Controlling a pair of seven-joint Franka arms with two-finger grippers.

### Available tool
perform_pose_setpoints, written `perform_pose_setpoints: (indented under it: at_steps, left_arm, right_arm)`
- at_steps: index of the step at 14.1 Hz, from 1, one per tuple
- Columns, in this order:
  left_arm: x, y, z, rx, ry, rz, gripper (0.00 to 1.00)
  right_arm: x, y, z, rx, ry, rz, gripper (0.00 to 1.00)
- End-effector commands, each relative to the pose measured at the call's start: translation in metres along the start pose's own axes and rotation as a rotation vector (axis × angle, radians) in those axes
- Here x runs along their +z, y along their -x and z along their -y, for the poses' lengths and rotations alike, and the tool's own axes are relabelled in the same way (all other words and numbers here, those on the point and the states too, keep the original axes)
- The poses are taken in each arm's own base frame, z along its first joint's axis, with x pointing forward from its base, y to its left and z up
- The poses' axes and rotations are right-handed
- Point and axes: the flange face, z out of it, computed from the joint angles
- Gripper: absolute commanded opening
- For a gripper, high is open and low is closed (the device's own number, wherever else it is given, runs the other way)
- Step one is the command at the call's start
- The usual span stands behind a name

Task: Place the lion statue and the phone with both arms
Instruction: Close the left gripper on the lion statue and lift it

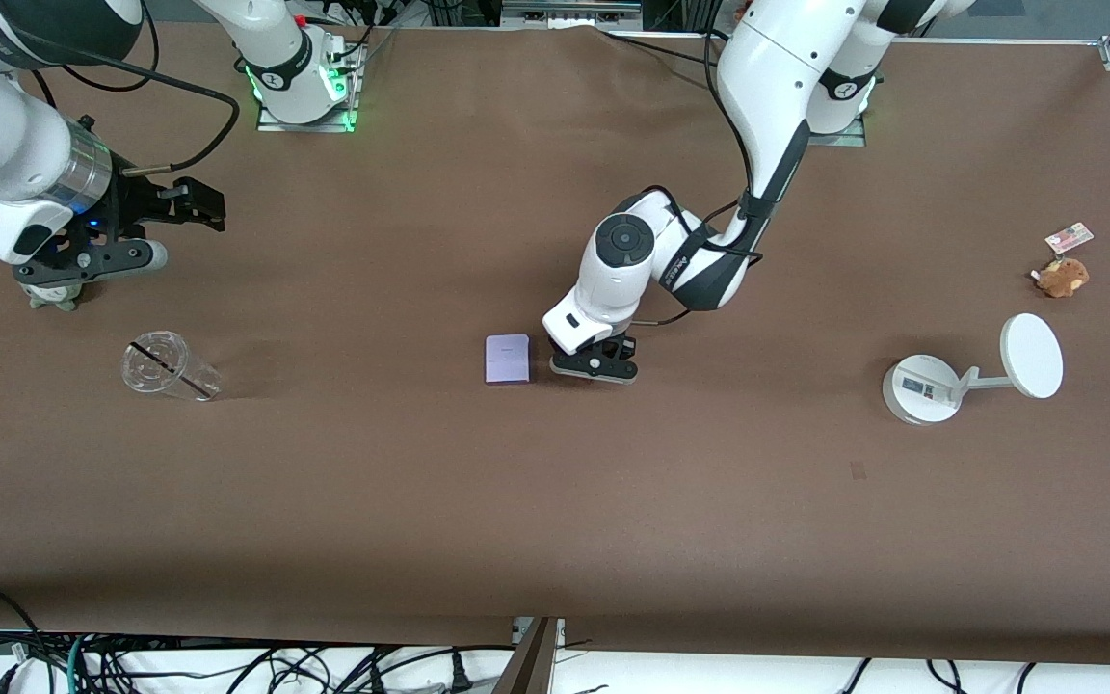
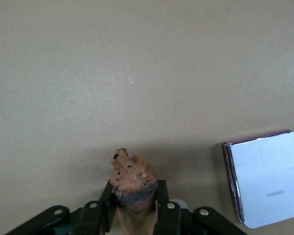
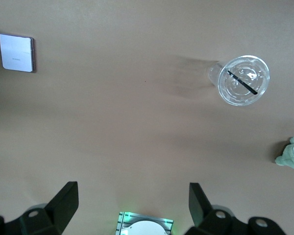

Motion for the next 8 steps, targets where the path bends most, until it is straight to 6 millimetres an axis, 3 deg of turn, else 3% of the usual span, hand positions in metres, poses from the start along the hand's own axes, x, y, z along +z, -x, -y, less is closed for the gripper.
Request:
perform_pose_setpoints:
  at_steps: [1,4,6,8]
  left_arm:
    - [-0.015,-0.017,0.011,-0.004,-0.007,-0.027,0.11]
    - [-0.058,-0.043,0.06,-0.019,-0.068,0.043,0.11]
    - [-0.084,-0.052,0.107,0.034,-0.122,0.153,0.12]
    - [-0.105,-0.056,0.139,0.028,-0.154,0.228,0.11]
  right_arm:
    - [-0.002,-0.004,0.014,-0.015,0.008,-0.009,1.0]
    - [0.002,-0.011,0.03,0.006,0.003,-0.027,1.0]
    - [0.014,-0.021,0.055,-0.002,0.006,-0.03,1.0]
    - [0.032,-0.035,0.089,0.029,0.006,-0.046,1.0]
